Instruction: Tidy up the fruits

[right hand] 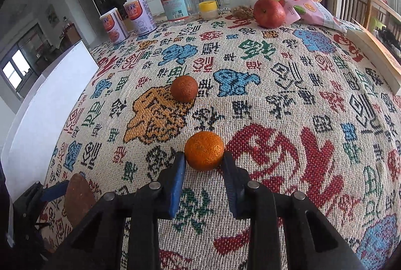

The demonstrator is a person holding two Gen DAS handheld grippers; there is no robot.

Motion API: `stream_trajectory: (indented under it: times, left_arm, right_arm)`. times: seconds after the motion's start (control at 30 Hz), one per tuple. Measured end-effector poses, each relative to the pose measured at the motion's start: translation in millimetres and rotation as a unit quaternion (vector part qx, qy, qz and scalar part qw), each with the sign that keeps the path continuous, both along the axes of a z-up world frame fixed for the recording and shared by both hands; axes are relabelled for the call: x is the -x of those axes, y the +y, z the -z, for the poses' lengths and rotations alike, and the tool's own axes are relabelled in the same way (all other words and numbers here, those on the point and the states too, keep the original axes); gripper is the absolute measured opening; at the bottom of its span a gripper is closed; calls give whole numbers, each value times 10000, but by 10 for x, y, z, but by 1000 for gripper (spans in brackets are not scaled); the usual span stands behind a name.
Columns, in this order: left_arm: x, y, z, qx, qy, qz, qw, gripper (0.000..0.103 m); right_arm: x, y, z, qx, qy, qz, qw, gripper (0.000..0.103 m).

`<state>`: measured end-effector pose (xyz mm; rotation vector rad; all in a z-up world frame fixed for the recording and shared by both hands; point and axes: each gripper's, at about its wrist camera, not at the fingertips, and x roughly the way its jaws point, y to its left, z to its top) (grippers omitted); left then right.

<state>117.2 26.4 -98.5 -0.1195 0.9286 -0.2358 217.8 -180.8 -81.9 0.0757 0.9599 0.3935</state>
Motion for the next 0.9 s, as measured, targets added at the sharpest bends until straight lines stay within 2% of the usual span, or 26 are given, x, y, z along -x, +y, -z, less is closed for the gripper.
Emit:
stream_trajectory:
  times: [0.13, 0.17, 0.2, 0.23, 0.3, 0.37, 0.57, 0.73, 0.9]
  left_arm:
    - [-99, -51, -26, -47, 143, -159, 9998, 99]
    - [-124, -53, -14, -61, 227, -234, 9994, 94]
    - [-140, -55, 2, -105, 276, -297, 9991, 82]
    - [-136, -62, -7, -251, 202, -372, 9988, 76]
    - [-129, -41, -22, -58, 146, -244, 9996, 53]
    - [-113, -24, -42, -47, 158, -239, 9996, 52]
    - [119, 74, -249, 353, -98, 26, 9993, 51]
    - [401, 259, -567, 1011, -147, 94, 9947, 51]
    - [798, 643, -1128, 1784, -356, -15, 9833, 51]
  right_arm:
    - [476, -260, -68, -128, -157, 188, 9996, 30]
    - [564, -312, -75, -182, -202, 253, 9993, 30]
    - [632, -352, -80, -207, -250, 324, 9989, 30]
    - [685, -384, -81, -217, -283, 378, 9987, 30]
    - [756, -413, -65, -244, -286, 413, 9984, 30]
    - [811, -415, -40, -237, -241, 406, 9986, 30]
    - [986, -341, -164, -370, -339, 180, 9986, 30]
    - [1050, -272, -143, -427, -99, 71, 9990, 30]
    - [1177, -52, -387, -649, -98, -250, 9975, 30]
